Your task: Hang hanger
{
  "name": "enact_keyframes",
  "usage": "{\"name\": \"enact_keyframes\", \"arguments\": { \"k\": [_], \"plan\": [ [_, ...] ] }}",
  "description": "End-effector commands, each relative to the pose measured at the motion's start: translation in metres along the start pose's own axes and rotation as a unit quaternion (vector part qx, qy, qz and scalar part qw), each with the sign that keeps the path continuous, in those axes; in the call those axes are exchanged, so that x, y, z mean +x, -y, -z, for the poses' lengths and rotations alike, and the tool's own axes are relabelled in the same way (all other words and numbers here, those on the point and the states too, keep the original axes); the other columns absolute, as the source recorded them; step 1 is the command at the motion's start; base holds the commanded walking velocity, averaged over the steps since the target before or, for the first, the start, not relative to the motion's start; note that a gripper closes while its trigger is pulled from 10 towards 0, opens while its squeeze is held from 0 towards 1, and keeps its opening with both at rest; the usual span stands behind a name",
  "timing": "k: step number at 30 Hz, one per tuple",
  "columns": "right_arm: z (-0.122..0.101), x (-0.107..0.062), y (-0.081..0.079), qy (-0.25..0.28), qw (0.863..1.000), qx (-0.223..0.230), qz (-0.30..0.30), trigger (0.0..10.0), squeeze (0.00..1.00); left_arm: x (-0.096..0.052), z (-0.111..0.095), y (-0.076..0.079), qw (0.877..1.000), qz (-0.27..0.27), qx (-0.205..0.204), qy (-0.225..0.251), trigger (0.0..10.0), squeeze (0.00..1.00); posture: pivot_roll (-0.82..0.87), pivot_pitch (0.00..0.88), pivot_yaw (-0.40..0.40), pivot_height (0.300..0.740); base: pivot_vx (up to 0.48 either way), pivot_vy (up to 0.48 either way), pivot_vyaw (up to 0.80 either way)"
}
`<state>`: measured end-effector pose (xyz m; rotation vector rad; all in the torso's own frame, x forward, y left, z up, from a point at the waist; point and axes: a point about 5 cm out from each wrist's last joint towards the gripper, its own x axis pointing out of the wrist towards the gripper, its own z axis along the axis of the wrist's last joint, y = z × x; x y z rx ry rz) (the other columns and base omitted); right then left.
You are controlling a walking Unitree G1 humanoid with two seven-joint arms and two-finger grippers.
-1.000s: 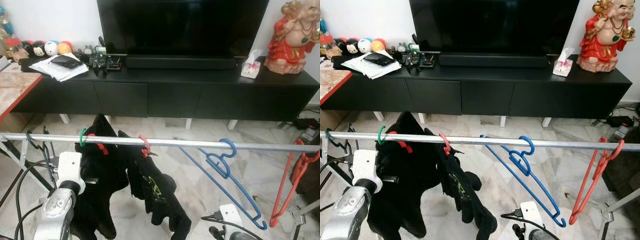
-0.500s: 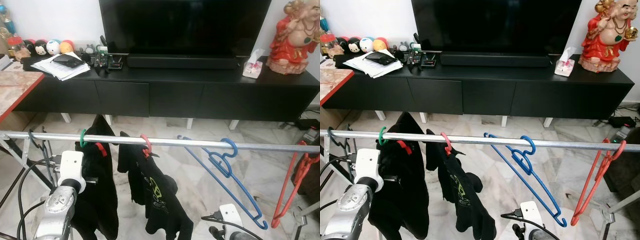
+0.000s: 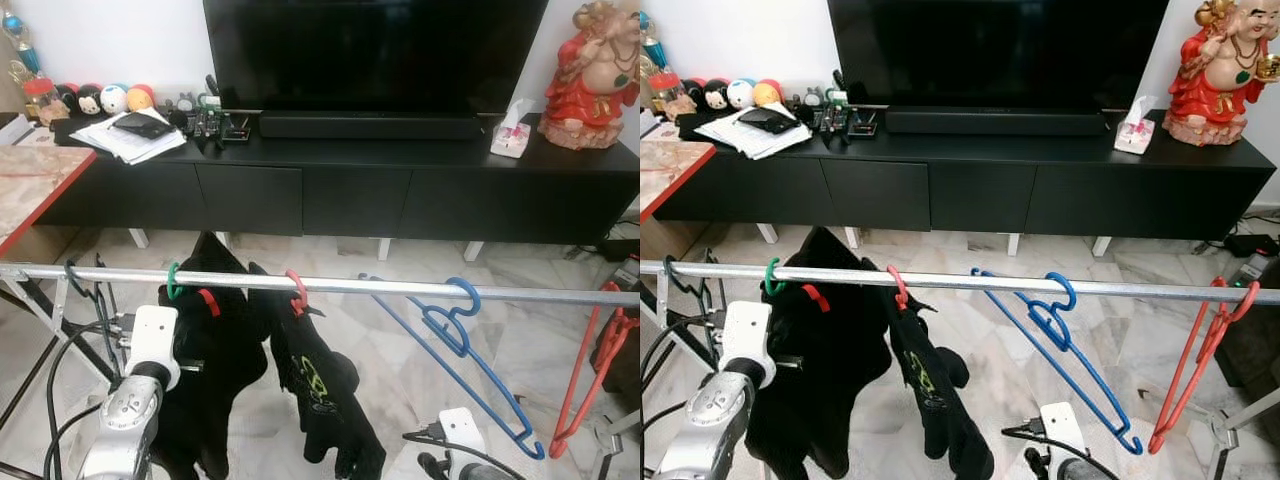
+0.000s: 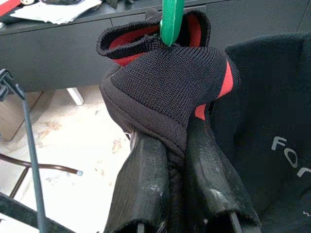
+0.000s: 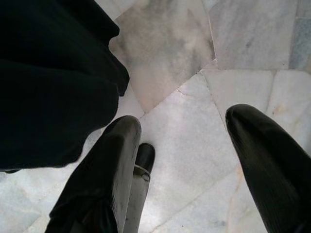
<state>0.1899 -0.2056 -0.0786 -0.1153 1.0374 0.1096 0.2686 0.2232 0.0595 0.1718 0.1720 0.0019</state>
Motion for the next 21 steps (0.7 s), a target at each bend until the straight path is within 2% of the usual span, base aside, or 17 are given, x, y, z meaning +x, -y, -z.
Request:
{"name": "enact_keyframes", "arguments": {
  "k": [1,7,17,19,20,21],
  "plan": [
    [0.002,0.0,-0.001,-0.002,1.0,0.001,-0.001,10.0,0.0,-0.004,0.009,0.005,1.0,0.013,0.003,-0.023,10.0,0.0,-0.02,0.0,0.017,0.74,0.0,0.0,0.0],
    [0.003,0.0,-0.001,-0.002,1.0,0.003,-0.001,10.0,0.0,-0.006,0.013,0.01,0.999,0.024,0.006,-0.034,10.0,0.0,-0.03,0.0,0.021,0.74,0.0,0.0,0.0],
    [0.002,0.0,-0.001,-0.002,1.0,0.003,-0.001,10.0,0.0,-0.004,0.014,0.009,0.999,0.017,0.011,-0.04,10.0,0.0,-0.02,0.0,0.019,0.74,0.0,0.0,0.0],
    [0.002,0.0,-0.001,-0.001,1.0,0.006,0.001,10.0,0.0,-0.006,0.025,0.008,0.996,0.016,0.025,-0.083,10.0,0.0,-0.03,0.0,0.022,0.74,0.0,0.0,0.0],
    [0.002,0.0,-0.001,-0.001,1.0,0.006,0.001,10.0,0.0,-0.006,0.025,0.008,0.996,0.016,0.025,-0.083,10.0,0.0,-0.03,0.0,0.022,0.74,0.0,0.0,0.0],
    [0.001,0.0,-0.001,0.0,1.0,0.006,0.001,10.0,0.0,-0.008,0.032,0.007,0.994,0.013,0.03,-0.102,10.0,0.0,-0.02,0.0,0.02,0.74,0.0,0.0,0.0]
  ]
}}
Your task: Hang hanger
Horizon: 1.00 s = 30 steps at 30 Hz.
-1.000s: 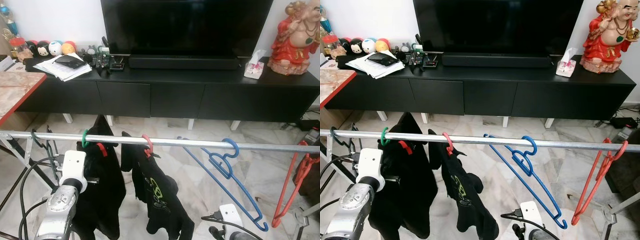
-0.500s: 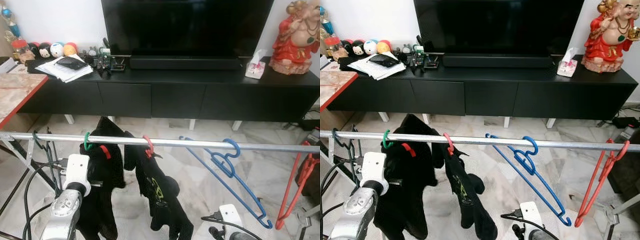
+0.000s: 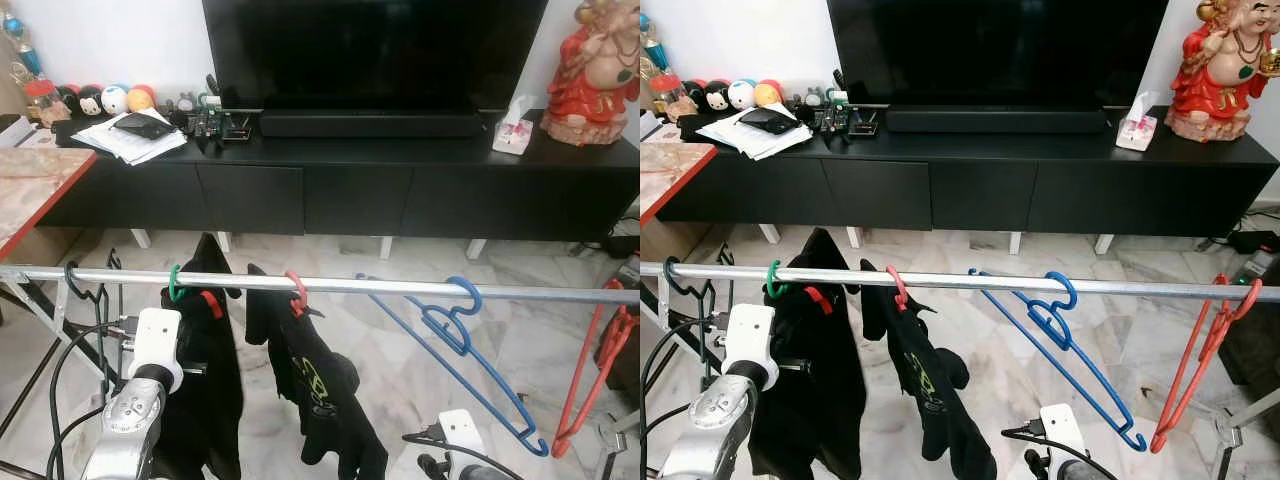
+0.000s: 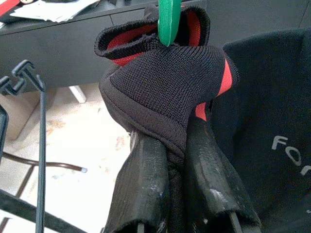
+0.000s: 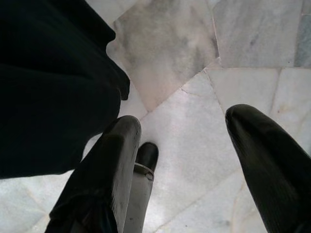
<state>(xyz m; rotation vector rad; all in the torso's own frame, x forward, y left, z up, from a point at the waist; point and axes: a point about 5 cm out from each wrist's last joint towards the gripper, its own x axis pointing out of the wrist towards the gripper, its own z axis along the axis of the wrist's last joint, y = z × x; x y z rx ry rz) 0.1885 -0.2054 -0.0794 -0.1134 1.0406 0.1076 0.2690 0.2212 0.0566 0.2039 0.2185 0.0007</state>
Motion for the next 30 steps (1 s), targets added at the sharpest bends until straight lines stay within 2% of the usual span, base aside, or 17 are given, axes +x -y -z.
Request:
{"name": "enact_keyframes", "arguments": {
  "k": [1,7,16,21,30],
  "plan": [
    [0.0,0.0,-0.001,0.001,1.0,0.004,0.001,10.0,0.0,-0.008,0.03,0.006,0.997,0.012,0.013,-0.079,10.0,0.0,-0.02,0.0,0.02,0.74,0.0,0.0,0.0],
    [-0.001,0.0,-0.001,0.002,1.0,0.004,0.001,10.0,0.0,-0.007,0.015,0.0,0.999,-0.015,-0.012,-0.026,10.0,0.0,-0.02,0.0,0.018,0.74,0.0,0.0,0.0],
    [-0.001,0.0,-0.001,0.002,1.0,0.003,0.001,10.0,0.0,-0.009,0.012,0.001,1.0,-0.011,-0.018,-0.02,10.0,0.0,-0.02,0.0,0.017,0.74,0.0,0.0,0.0],
    [-0.002,0.0,-0.001,0.002,1.0,0.003,0.001,10.0,0.0,-0.012,0.003,-0.001,0.999,-0.018,-0.044,0.017,10.0,0.0,-0.02,0.0,0.014,0.74,0.0,0.0,0.0],
    [-0.002,0.0,0.0,0.003,1.0,0.001,0.001,10.0,0.0,-0.013,0.005,0.002,0.999,-0.016,-0.042,0.016,10.0,0.0,-0.02,0.0,0.009,0.74,0.0,0.0,0.0]
  ]
}}
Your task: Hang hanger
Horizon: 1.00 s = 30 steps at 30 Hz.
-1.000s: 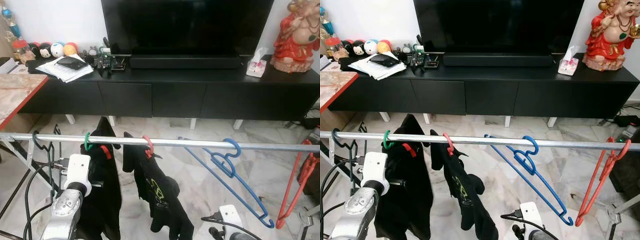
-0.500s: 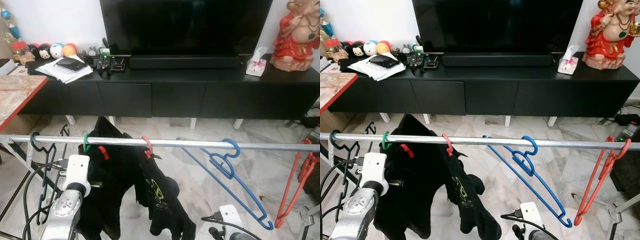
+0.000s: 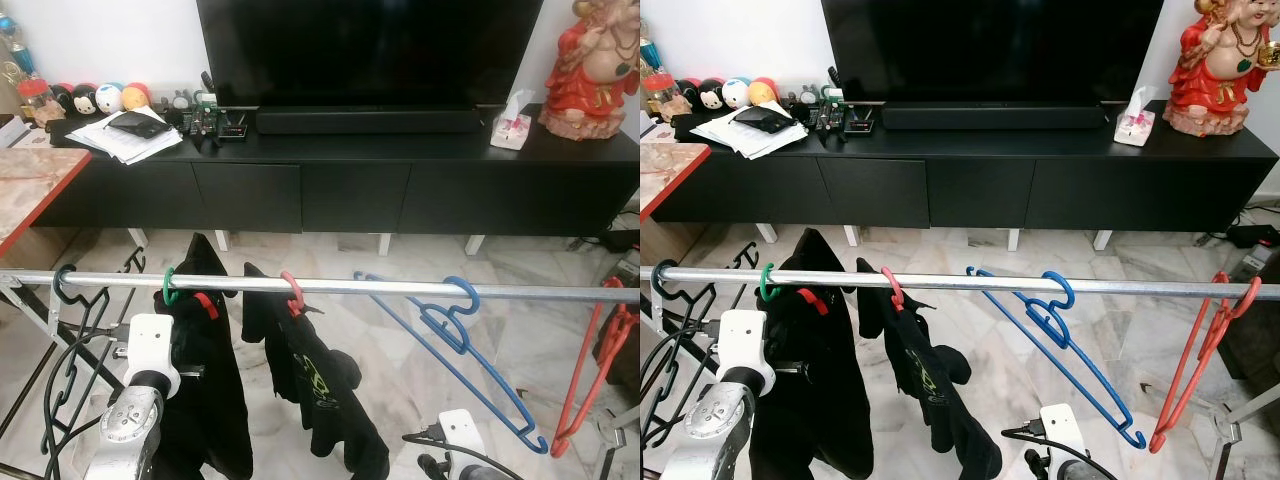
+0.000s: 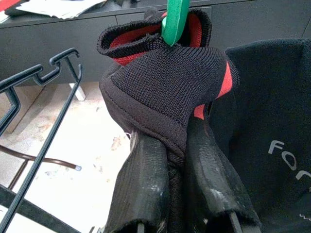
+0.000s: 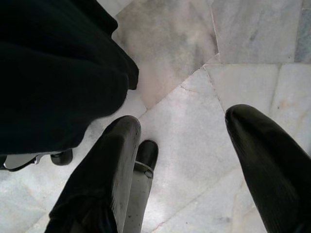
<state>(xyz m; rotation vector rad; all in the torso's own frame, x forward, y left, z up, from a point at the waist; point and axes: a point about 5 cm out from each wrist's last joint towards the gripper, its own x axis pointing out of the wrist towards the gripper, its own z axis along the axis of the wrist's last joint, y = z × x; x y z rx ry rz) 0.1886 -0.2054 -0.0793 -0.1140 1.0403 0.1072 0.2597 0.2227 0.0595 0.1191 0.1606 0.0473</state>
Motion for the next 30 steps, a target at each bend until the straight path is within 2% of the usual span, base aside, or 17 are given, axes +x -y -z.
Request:
{"name": "enact_keyframes", "arguments": {
  "k": [1,10,13,30],
  "plan": [
    [-0.002,0.0,0.0,0.003,1.0,0.001,0.001,10.0,0.0,-0.004,0.005,0.003,1.0,0.005,0.003,-0.011,10.0,0.0,-0.02,0.0,0.009,0.74,0.0,0.0,0.0],
    [-0.002,0.0,0.001,0.004,1.0,0.001,0.002,10.0,0.0,0.0,-0.001,0.002,1.0,-0.006,0.001,0.012,10.0,0.0,-0.03,0.0,0.007,0.74,0.0,0.0,0.0],
    [-0.002,0.0,0.001,0.004,1.0,0.001,0.003,10.0,0.0,0.003,-0.011,0.0,0.999,-0.015,-0.001,0.037,10.0,0.0,-0.03,0.0,0.008,0.74,0.0,0.0,0.0],
    [-0.003,0.0,0.001,0.007,1.0,0.004,0.004,10.0,0.0,0.0,-0.014,-0.001,0.998,-0.026,0.0,0.059,10.0,0.0,-0.03,0.0,0.011,0.74,0.0,0.0,0.0]
  ]
}}
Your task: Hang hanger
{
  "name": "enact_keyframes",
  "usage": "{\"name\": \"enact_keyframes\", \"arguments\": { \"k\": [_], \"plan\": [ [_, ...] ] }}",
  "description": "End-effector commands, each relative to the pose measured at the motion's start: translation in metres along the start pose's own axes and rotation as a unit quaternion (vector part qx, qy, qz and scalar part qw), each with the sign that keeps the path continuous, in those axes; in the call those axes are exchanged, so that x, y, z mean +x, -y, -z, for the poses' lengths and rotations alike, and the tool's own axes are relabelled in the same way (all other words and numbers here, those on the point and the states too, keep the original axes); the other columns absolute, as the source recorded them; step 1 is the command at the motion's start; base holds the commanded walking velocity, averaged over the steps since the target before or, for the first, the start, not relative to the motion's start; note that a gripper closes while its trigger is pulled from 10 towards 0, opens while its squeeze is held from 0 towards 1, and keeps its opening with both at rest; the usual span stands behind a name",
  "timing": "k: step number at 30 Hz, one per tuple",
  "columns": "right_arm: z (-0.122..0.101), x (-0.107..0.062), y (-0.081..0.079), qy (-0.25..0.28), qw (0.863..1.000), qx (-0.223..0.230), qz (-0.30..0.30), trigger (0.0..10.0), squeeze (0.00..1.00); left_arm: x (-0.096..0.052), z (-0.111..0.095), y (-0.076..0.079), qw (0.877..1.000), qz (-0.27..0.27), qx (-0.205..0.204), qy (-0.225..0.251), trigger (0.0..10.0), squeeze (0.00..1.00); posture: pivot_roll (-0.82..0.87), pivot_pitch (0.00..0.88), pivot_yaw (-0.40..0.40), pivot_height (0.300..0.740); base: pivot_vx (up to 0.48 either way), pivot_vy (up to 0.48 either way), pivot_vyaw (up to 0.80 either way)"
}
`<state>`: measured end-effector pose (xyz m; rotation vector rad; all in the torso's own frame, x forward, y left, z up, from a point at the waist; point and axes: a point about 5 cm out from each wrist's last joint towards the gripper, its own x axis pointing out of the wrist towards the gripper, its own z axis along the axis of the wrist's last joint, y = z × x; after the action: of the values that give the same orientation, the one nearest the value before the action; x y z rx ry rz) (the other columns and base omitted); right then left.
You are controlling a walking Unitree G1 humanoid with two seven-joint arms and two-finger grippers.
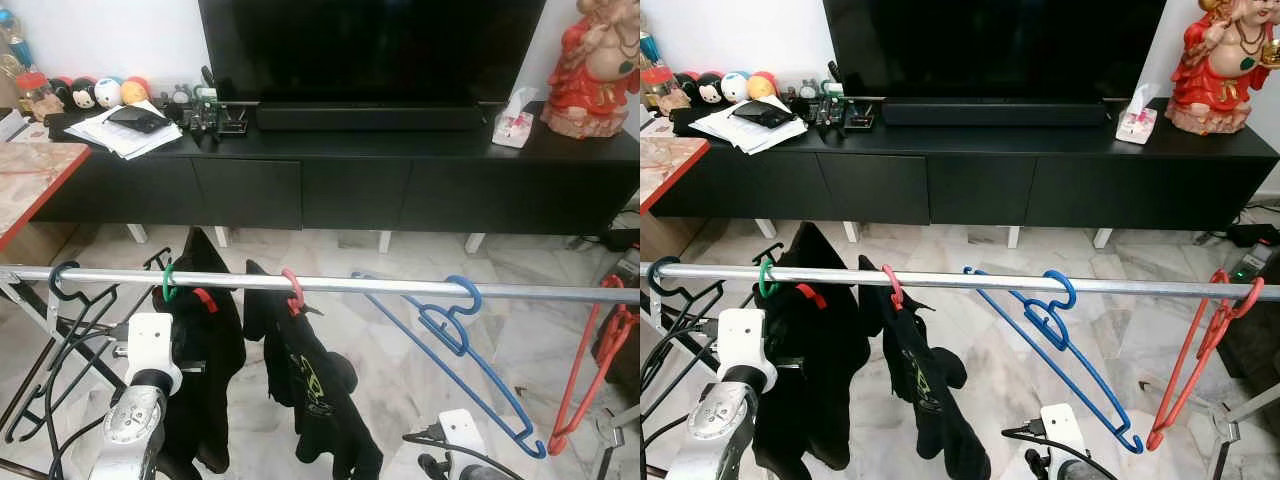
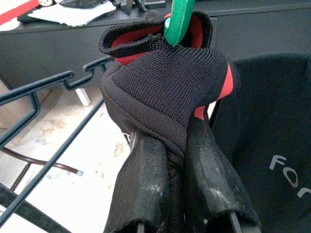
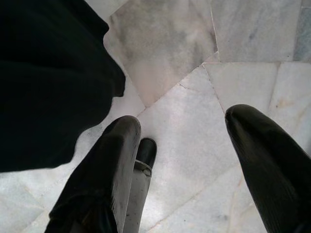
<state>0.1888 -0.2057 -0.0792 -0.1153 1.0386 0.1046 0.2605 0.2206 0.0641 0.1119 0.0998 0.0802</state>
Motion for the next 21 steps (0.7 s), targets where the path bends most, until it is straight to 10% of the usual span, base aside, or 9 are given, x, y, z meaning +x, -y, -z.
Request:
{"name": "enact_keyframes", "arguments": {
  "k": [1,21],
  "plan": [
    [-0.003,0.0,0.0,0.006,1.0,0.004,0.003,10.0,0.0,0.001,-0.01,-0.002,0.999,-0.008,0.005,0.031,10.0,0.0,-0.03,0.0,0.011,0.74,0.0,0.0,0.0],
    [-0.002,0.0,0.0,0.003,1.0,0.0,0.001,10.0,0.0,0.002,0.005,0.007,0.999,0.021,0.032,-0.024,10.0,0.0,-0.02,0.001,0.011,0.74,0.0,0.0,0.0]
  ]
}}
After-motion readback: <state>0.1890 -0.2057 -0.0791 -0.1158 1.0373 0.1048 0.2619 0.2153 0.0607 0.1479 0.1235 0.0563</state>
